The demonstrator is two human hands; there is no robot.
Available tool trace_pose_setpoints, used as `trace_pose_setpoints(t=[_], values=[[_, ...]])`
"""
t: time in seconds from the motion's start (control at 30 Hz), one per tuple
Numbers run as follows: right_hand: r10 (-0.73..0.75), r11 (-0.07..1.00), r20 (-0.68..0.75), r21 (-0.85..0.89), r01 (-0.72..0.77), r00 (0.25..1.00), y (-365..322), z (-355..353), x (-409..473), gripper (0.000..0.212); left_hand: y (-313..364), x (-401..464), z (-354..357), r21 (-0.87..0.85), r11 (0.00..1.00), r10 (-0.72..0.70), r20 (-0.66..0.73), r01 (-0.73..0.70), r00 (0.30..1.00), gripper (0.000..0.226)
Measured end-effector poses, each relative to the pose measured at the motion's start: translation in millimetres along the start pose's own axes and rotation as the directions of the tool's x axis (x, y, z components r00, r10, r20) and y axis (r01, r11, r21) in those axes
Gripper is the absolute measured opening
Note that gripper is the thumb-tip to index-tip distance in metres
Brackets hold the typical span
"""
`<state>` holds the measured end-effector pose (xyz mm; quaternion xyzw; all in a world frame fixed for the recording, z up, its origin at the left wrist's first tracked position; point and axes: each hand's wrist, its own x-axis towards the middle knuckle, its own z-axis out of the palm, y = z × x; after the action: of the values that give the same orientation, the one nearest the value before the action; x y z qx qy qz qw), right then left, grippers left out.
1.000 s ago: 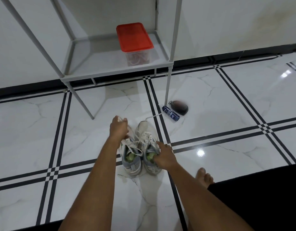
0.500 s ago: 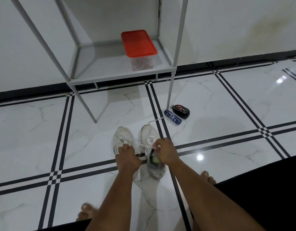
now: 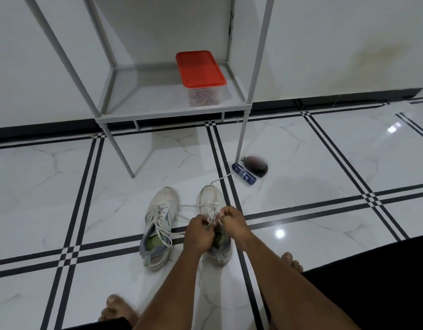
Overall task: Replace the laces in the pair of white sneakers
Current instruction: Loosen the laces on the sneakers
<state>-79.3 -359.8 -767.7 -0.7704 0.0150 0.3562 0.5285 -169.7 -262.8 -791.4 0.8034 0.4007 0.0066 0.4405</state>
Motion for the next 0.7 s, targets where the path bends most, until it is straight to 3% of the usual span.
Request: trace_pose_setpoints(t=[0.2, 0.37, 0.5, 0.53, 0.6, 0.63, 0.7], values=[[0.039, 0.999, 0.092, 0.010, -0.040, 0.995, -29.0, -2.9, -2.4, 0.017, -9.3, -2.7, 1.1, 0.037, 0.999, 0.010, 0.018, -0.011, 1.000, 0.019], [-0.098, 0.924, 0.140, 0.380, 0.038, 0.985, -90.8, -15.7, -9.7, 0.025, -16.3, -4.6, -2.5, 0.036, 0.999, -0.027, 0.033, 0.025, 0.999, 0.022], [-0.186, 0.820, -0.088, 0.535, 0.204, 0.979, -124.0, -55.0, -2.2, 0.030, -16.3, -4.9, -0.2, -0.201, 0.965, -0.163, 0.056, 0.171, 0.985, 0.019], [-0.153, 0.843, -0.171, 0.491, 0.219, 0.973, -120.2, -62.4, 2.3, 0.038, -15.3, -5.7, 0.0, -0.245, 0.948, -0.197, 0.058, 0.205, 0.979, 0.020], [-0.034, 0.984, -0.314, 0.156, 0.087, 0.949, -101.3, -71.2, 7.7, 0.071, -15.3, -3.6, 1.3, -0.366, 0.892, -0.262, 0.062, 0.266, 0.963, 0.015], [0.019, 0.999, -0.336, -0.041, -0.035, 0.942, -90.1, -69.9, 5.9, 0.087, -14.0, -2.5, 0.7, -0.441, 0.846, -0.302, 0.064, 0.299, 0.951, 0.011], [0.082, 0.923, -0.304, -0.337, -0.187, 0.949, -68.2, -59.1, -5.7, 0.104, -10.2, -0.9, -3.9, -0.585, 0.724, -0.398, 0.077, 0.365, 0.914, 0.007]])
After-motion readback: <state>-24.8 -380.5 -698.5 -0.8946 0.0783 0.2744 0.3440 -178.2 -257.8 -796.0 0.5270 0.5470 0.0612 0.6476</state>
